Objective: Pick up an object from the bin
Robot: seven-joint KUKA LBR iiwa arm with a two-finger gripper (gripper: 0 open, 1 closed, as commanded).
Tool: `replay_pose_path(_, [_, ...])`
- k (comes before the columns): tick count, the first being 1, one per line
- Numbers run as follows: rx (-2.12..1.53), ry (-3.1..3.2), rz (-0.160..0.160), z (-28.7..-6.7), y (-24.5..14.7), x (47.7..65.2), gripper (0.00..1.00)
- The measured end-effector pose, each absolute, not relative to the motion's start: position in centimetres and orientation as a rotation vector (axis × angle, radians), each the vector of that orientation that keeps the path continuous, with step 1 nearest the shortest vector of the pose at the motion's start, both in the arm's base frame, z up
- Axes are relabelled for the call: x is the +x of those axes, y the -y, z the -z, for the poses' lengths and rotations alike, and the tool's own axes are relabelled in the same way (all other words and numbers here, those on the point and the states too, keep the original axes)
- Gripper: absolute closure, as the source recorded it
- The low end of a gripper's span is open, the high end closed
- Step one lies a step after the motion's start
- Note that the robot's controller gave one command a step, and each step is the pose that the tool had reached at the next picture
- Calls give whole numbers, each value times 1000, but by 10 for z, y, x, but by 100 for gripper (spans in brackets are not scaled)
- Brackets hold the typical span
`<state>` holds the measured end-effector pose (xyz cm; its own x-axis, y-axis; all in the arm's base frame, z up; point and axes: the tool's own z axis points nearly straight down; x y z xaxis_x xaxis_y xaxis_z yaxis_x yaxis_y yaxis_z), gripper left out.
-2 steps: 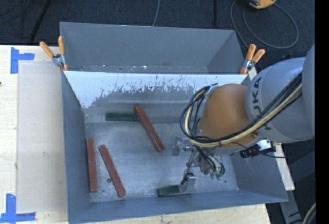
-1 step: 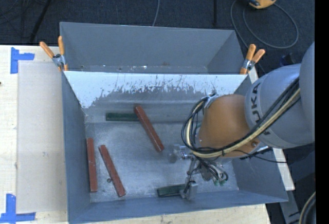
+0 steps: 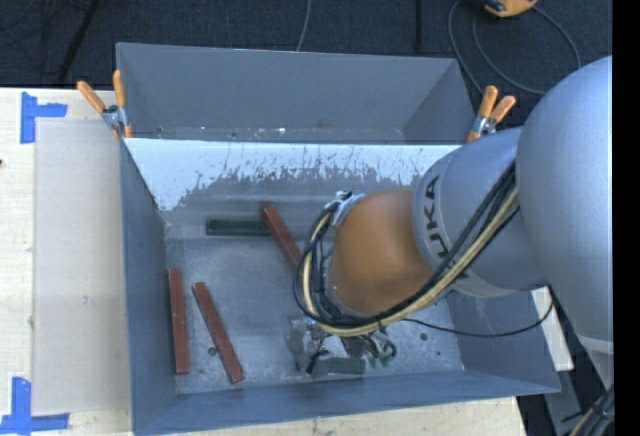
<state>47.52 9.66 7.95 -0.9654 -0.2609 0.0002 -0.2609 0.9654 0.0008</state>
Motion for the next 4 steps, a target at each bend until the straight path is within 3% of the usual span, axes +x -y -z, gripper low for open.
replay_pose_path(1, [414,3118,1,-80,-97,477,0])
replay_pose_path(3, [542,3100,1,-86,-85,476,0])
replay_pose_path(4, [1097,2948,0,-77,-50,481,100])
